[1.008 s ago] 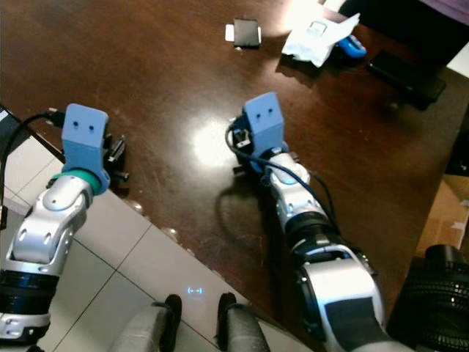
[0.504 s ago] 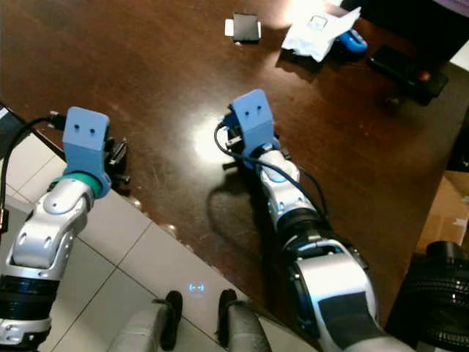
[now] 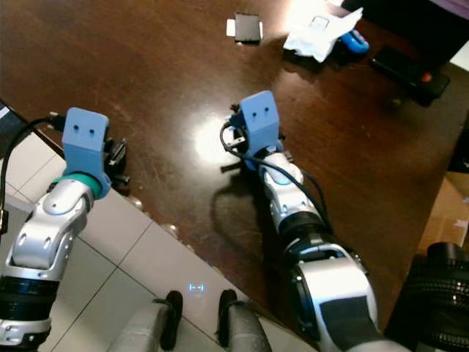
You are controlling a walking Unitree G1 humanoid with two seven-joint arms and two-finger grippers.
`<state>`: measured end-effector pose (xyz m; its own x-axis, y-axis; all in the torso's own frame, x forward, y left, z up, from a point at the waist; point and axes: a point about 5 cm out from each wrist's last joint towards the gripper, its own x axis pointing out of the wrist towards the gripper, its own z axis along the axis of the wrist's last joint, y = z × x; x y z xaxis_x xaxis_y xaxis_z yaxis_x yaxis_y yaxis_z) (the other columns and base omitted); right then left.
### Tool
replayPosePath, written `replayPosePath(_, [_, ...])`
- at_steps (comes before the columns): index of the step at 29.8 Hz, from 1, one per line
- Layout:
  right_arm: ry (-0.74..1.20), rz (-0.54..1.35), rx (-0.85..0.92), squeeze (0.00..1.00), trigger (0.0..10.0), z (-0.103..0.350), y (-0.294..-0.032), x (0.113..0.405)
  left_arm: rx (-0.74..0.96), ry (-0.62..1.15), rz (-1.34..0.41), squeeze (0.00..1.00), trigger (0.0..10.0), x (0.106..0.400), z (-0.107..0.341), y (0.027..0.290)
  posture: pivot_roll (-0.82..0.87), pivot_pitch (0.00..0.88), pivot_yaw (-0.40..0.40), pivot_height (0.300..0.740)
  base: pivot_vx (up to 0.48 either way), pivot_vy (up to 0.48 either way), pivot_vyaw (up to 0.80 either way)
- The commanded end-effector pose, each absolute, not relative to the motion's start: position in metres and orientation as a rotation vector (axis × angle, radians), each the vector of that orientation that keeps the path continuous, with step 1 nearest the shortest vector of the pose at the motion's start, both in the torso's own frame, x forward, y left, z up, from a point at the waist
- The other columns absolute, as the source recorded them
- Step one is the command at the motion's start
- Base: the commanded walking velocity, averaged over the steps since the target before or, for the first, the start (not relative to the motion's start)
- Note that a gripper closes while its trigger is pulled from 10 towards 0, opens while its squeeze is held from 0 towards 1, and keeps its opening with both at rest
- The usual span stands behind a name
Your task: Hang keys on a hook
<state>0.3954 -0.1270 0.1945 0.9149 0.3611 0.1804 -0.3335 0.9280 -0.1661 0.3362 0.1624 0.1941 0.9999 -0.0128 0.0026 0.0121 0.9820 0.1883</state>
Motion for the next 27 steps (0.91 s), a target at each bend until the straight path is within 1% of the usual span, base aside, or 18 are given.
replayPosePath(1, [-0.221, 0.376, -0.045, 0.00, 0.0, 0.187, -0.133, 0.386, 0.175, -0.004, -0.030, 0.00, 10.0, 0.333, 0.196, 0.161, 0.12, 0.296, 0.071, 0.740, 0.000, 0.000, 0.00])
replayPosePath(2, [-0.276, 0.386, -0.008, 0.00, 0.0, 0.195, -0.136, 0.381, 0.167, -0.016, -0.040, 0.00, 10.0, 0.332, 0.199, 0.160, 0.12, 0.292, 0.072, 0.740, 0.000, 0.000, 0.00])
replayPosePath(4, [-0.276, 0.386, -0.008, 0.00, 0.0, 0.195, -0.136, 0.381, 0.167, -0.016, -0.040, 0.00, 10.0, 0.332, 0.199, 0.160, 0.12, 0.292, 0.072, 0.740, 0.000, 0.000, 0.00])
replayPosePath(5, [-0.345, 0.402, 0.040, 0.00, 0.0, 0.207, -0.140, 0.373, 0.150, -0.036, -0.063, 0.00, 10.0, 0.330, 0.205, 0.157, 0.11, 0.271, 0.079, 0.740, 0.000, 0.000, 0.00])
replayPosePath(6, [-0.345, 0.402, 0.040, 0.00, 0.0, 0.207, -0.140, 0.373, 0.150, -0.036, -0.063, 0.00, 10.0, 0.330, 0.205, 0.157, 0.11, 0.271, 0.079, 0.740, 0.000, 0.000, 0.00])
replayPosePath(8, [-0.463, 0.437, 0.096, 0.00, 0.0, 0.232, -0.156, 0.341, 0.076, -0.061, -0.148, 0.00, 10.0, 0.323, 0.217, 0.147, 0.08, 0.240, 0.093, 0.740, 0.000, 0.000, 0.00])
replayPosePath(9, [-0.477, 0.445, 0.071, 0.00, 10.0, 0.233, -0.163, 0.324, 0.052, -0.054, -0.200, 0.00, 10.0, 0.319, 0.217, 0.140, 0.06, 0.227, 0.104, 0.740, 0.000, 0.000, 0.00])
replayPosePath(11, [-0.477, 0.445, 0.071, 0.00, 10.0, 0.233, -0.163, 0.324, 0.052, -0.054, -0.200, 0.00, 10.0, 0.319, 0.217, 0.140, 0.06, 0.227, 0.104, 0.740, 0.000, 0.000, 0.00])
replayPosePath(12, [-0.460, 0.421, 0.026, 0.00, 10.0, 0.225, -0.174, 0.307, 0.035, -0.028, -0.259, 0.00, 10.0, 0.315, 0.210, 0.132, 0.03, 0.215, 0.114, 0.740, 0.000, 0.000, 0.00])
replayPosePath(14, [-0.460, 0.421, 0.026, 0.00, 10.0, 0.225, -0.174, 0.307, 0.035, -0.028, -0.259, 0.00, 10.0, 0.315, 0.210, 0.132, 0.03, 0.215, 0.114, 0.740, 0.000, 0.000, 0.00])
replayPosePath(16, [-0.431, 0.340, -0.004, 0.00, 10.0, 0.215, -0.192, 0.295, 0.014, -0.010, -0.302, 0.00, 10.0, 0.315, 0.207, 0.124, 0.00, 0.205, 0.122, 0.740, 0.000, 0.000, 0.00])
replayPosePath(18, [-0.431, 0.340, -0.004, 0.00, 10.0, 0.215, -0.192, 0.295, 0.014, -0.010, -0.302, 0.00, 10.0, 0.315, 0.207, 0.124, 0.00, 0.205, 0.122, 0.740, 0.000, 0.000, 0.00])
replayPosePath(20, [-0.369, 0.251, -0.048, 0.00, 10.0, 0.203, -0.216, 0.284, 0.011, -0.008, -0.341, 0.00, 10.0, 0.316, 0.207, 0.118, -0.01, 0.203, 0.124, 0.740, 0.000, 0.000, 0.00])
replayPosePath(22, [-0.369, 0.251, -0.048, 0.00, 10.0, 0.203, -0.216, 0.284, 0.011, -0.008, -0.341, 0.00, 10.0, 0.316, 0.207, 0.118, -0.01, 0.203, 0.124, 0.740, 0.000, 0.000, 0.00])
replayPosePath(23, [-0.323, 0.216, -0.088, 0.00, 10.0, 0.193, -0.228, 0.280, 0.023, -0.008, -0.361, 0.00, 10.0, 0.317, 0.208, 0.116, -0.02, 0.194, 0.127, 0.740, 0.000, 0.000, 0.00])
replayPosePath(24, [-0.323, 0.216, -0.088, 0.00, 10.0, 0.193, -0.228, 0.280, 0.023, -0.008, -0.361, 0.00, 10.0, 0.317, 0.208, 0.116, -0.02, 0.194, 0.127, 0.740, 0.000, 0.000, 0.00])
replayPosePath(26, [-0.214, 0.140, -0.173, 0.00, 10.0, 0.170, -0.251, 0.273, 0.046, 0.011, -0.404, 0.00, 10.0, 0.316, 0.204, 0.114, -0.04, 0.173, 0.126, 0.740, 0.000, 0.000, 0.00])
replayPosePath(27, [-0.214, 0.140, -0.173, 0.00, 10.0, 0.170, -0.251, 0.273, 0.046, 0.011, -0.404, 0.00, 10.0, 0.316, 0.204, 0.114, -0.04, 0.173, 0.126, 0.740, 0.000, 0.000, 0.00])
